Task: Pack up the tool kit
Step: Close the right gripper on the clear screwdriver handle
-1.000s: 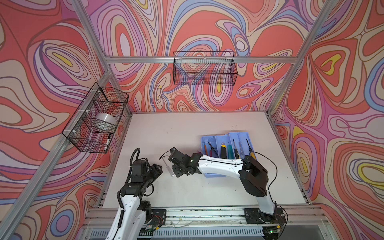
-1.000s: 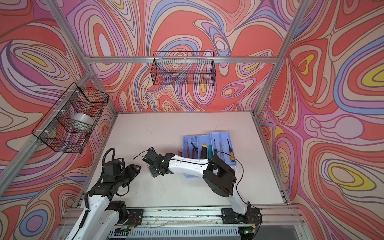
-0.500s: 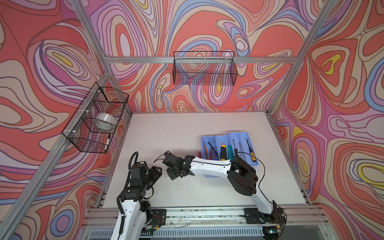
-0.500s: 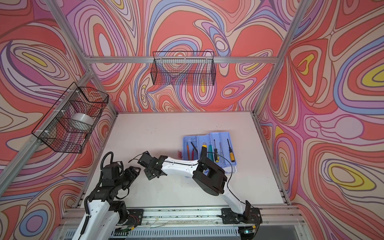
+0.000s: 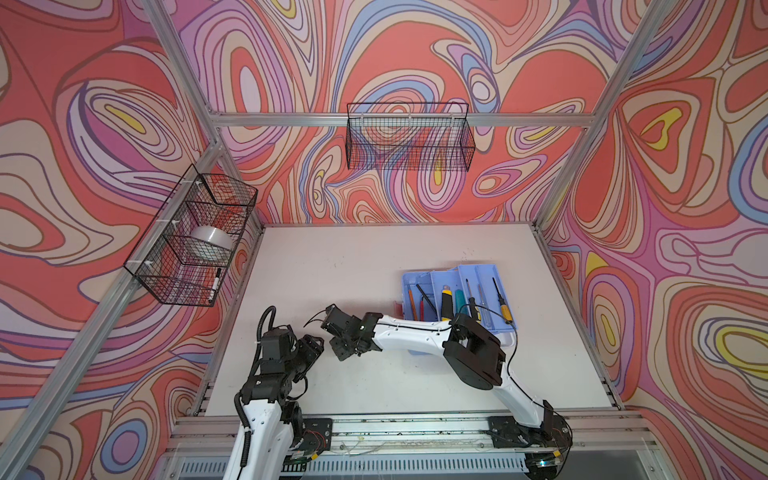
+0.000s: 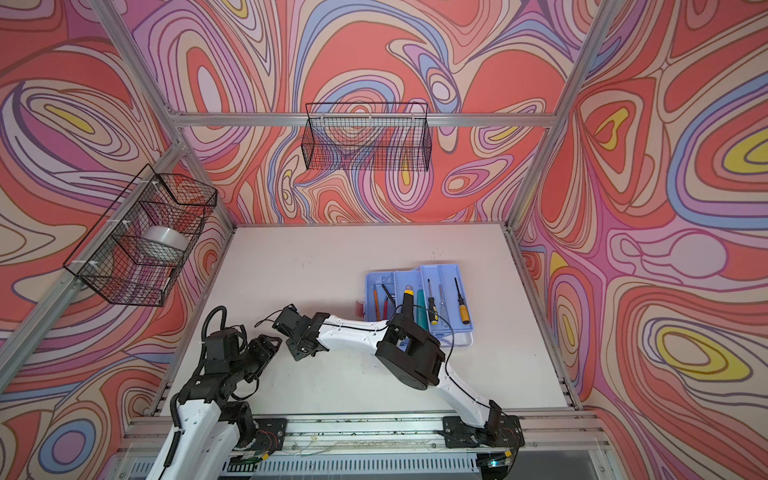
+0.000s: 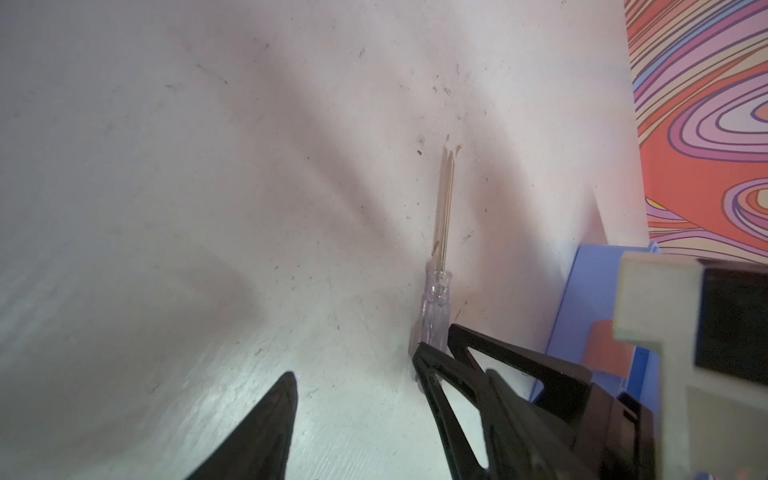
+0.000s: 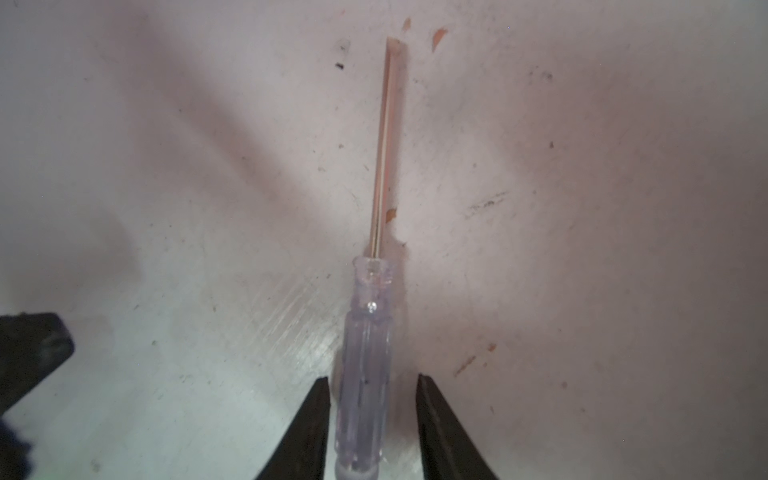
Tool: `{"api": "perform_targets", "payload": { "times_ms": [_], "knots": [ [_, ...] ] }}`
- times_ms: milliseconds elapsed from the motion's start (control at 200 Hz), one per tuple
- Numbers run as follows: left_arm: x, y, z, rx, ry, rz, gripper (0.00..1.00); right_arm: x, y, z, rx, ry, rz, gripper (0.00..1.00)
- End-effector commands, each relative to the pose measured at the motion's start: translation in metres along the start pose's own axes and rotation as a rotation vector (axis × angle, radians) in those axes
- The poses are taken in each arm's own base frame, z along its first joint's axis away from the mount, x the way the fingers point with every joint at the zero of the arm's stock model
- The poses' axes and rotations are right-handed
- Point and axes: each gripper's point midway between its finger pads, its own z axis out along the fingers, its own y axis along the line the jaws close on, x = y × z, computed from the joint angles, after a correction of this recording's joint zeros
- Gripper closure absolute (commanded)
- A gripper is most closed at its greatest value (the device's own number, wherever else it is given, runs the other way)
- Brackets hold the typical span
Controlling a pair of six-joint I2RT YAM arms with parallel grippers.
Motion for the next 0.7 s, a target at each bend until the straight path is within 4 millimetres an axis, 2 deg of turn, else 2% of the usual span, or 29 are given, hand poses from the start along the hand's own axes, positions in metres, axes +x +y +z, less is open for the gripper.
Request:
{"api": "perform_targets", "payload": {
  "times_ms": [0, 336, 696],
  "knots": [
    [-0.001, 0.002, 0.001, 0.001, -0.007, -0.003, 0.31, -0.001, -0.003, 0.006, 0.037, -0.002, -0.008, 0.65],
    [0.0, 0.002, 0.004, 0.002, 0.005, 0.001, 0.3, 0.008, -0.018, 0.012, 0.11, 0.02, -0.012, 0.7],
    [-0.001, 0.0, 0.004, 0.005, 0.012, 0.006, 0.31, 0.009, -0.02, 0.012, 0.117, 0.019, -0.007, 0.77]
  ]
}}
